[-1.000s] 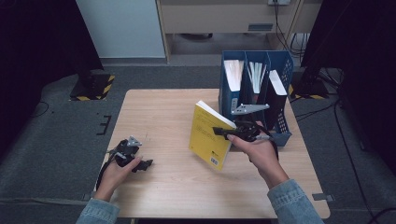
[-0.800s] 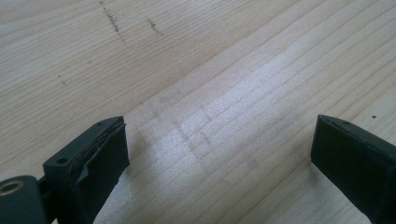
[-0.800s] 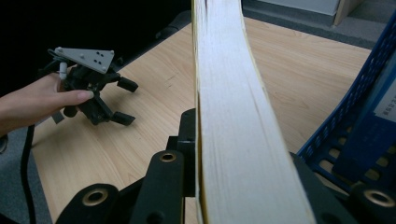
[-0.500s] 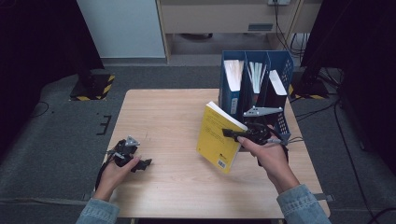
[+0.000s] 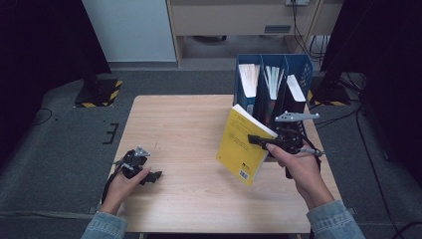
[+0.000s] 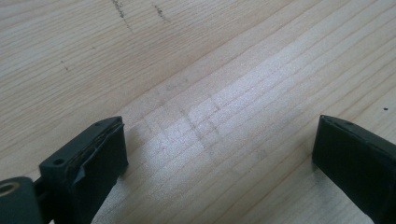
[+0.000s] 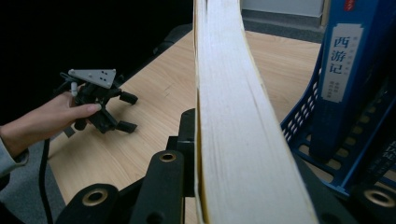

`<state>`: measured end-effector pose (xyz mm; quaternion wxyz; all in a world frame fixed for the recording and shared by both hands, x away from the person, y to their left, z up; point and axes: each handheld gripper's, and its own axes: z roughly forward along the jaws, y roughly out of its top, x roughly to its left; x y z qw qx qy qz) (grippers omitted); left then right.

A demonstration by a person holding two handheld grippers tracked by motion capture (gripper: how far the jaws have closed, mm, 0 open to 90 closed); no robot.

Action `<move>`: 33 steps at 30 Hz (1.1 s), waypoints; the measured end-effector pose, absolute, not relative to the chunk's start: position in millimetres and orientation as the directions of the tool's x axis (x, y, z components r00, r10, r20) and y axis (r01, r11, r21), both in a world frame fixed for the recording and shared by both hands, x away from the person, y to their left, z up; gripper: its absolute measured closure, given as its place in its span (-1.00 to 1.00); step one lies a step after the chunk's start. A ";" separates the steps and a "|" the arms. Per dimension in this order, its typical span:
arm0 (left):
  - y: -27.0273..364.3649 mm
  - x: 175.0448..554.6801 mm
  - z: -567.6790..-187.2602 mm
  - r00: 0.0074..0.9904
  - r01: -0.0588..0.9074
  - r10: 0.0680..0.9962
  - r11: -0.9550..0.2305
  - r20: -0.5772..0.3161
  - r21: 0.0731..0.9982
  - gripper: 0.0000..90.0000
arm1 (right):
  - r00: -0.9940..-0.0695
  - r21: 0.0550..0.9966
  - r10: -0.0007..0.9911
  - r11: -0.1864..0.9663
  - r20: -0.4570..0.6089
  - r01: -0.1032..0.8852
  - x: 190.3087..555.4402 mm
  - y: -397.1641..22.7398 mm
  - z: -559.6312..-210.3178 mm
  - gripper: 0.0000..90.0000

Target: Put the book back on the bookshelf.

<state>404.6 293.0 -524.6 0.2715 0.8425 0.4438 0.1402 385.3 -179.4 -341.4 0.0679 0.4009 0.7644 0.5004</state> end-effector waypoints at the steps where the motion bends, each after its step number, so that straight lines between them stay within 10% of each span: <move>1: 293.0 404.6 -524.5 0.566 0.672 0.824 -0.458 -0.005 0.582 -0.95 | -0.669 0.820 0.681 0.175 0.298 0.544 385.4 -181.4 -340.0 0.67; 33: 292.5 402.9 -527.8 0.561 0.660 0.828 -0.443 -0.005 0.606 -1.00 | -0.589 0.829 0.754 0.110 0.290 0.548 374.4 -248.4 -303.7 0.67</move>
